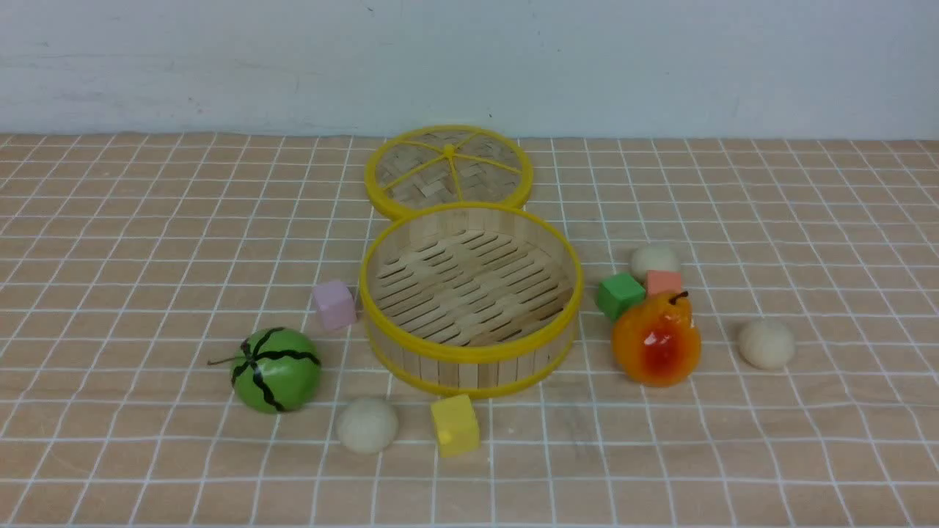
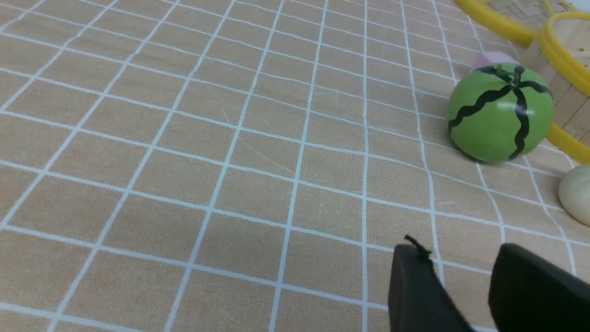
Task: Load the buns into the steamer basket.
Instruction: Use the left arm to grab a steamed stuffed bun
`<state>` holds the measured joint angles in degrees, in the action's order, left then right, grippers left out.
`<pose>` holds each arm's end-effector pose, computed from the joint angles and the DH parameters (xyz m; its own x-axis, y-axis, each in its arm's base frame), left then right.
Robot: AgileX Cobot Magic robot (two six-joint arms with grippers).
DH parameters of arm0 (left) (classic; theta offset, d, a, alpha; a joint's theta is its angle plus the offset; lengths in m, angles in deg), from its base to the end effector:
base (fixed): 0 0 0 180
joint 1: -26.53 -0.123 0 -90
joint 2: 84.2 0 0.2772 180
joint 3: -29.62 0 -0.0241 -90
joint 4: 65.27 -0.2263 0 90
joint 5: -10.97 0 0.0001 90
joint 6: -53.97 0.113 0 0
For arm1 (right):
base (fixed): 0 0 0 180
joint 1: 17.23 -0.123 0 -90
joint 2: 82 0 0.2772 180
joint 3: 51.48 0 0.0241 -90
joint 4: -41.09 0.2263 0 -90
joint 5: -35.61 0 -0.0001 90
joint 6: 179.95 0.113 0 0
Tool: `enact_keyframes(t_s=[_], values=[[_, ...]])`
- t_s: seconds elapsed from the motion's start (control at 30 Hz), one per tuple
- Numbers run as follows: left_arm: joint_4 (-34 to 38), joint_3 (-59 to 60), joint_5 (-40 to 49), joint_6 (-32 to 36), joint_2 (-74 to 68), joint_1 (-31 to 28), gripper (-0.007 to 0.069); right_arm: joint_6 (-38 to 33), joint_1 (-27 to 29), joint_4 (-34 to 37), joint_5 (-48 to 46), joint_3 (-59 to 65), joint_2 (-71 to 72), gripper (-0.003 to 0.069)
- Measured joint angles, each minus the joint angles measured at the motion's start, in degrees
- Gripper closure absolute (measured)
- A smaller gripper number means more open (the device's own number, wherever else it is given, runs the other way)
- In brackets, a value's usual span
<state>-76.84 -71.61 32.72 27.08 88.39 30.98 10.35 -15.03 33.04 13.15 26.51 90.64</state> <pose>0.0572 0.0040 0.1638 -0.2903 -0.2552 -0.9223 -0.0769 0.9669 -0.2433 0.0559 -0.0082 0.1666 -0.2975 0.0612 -0.9528 0.1042 0.9941 0.0313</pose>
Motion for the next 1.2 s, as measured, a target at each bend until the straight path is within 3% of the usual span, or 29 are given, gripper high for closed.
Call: enact_keyframes(t_s=[0.57,0.7,1.0,1.2], values=[[0.00,0.00,-0.56,-0.05,0.00,0.00,0.0386,0.00,0.00,0.00,0.00,0.00,0.00,0.0522],[0.11,0.00,-5.03,-0.11,0.00,0.00,0.0386,0.00,0.00,0.00,0.00,0.00,0.00,0.0522],[5.77,0.00,-27.83,-5.16,0.00,0.00,0.0386,-0.04,0.00,0.00,0.00,0.00,0.00,0.0512],[5.82,-5.27,-25.27,-5.94,-0.16,0.00,0.0386,-0.04,0.00,0.00,0.00,0.00,0.00,0.0505]])
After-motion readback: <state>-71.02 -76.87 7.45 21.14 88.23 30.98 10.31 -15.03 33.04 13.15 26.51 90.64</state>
